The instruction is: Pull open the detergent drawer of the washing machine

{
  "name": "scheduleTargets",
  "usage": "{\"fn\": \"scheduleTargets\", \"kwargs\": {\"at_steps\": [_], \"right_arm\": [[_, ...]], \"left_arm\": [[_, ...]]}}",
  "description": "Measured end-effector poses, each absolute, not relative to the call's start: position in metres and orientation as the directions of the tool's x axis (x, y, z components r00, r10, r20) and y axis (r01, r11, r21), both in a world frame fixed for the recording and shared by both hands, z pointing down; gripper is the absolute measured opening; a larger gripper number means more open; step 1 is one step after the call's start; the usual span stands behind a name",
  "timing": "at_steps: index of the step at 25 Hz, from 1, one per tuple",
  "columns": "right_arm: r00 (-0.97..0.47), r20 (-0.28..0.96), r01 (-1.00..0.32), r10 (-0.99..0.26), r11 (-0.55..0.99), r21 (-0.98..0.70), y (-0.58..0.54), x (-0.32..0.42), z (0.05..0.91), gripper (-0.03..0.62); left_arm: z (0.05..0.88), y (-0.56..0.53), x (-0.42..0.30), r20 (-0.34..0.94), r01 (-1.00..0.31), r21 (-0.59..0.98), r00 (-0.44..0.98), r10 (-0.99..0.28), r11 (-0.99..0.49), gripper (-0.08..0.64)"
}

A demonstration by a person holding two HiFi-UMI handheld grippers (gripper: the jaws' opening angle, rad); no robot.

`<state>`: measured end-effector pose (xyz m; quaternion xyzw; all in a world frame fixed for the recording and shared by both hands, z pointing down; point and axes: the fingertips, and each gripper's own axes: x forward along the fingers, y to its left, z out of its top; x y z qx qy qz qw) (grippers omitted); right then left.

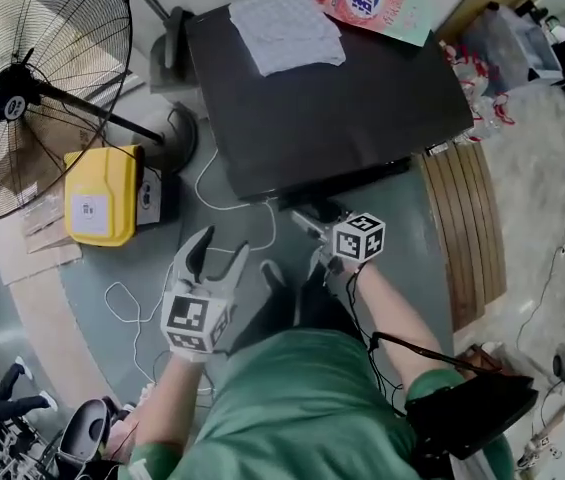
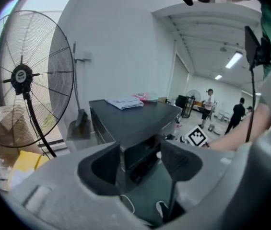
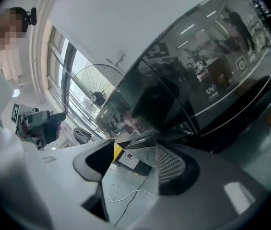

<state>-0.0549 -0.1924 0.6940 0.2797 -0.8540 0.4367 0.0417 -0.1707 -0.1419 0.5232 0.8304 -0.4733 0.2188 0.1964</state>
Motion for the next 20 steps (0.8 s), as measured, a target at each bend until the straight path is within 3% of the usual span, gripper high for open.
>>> {"fn": "scheduleTargets", "kwargs": {"at_steps": [10, 15, 20], "right_arm": [[-0.873, 0.112, -0.331, -0.475, 0.408, -0.851, -0.226, -0.051, 0.693, 0.319], [-0.883, -0.002, -0.212, -0.468, 0.403, -0.89, -0.233, -0.051, 0.688, 0.324], [-0.878, -0.029, -0.186, -0.478, 0.398, -0.898, -0.237, -0.049, 0.692, 0.321]], "left_arm": [[0.539, -0.141, -0.169, 0.585, -0.889, 0.145, 0.431, -0.688, -0.433, 0.262], [0.541, -0.134, -0.165, 0.602, -0.89, 0.14, 0.424, -0.677, -0.433, 0.262], [0.55, -0.121, -0.16, 0.612, -0.893, 0.196, 0.434, -0.661, -0.405, 0.258]]}}
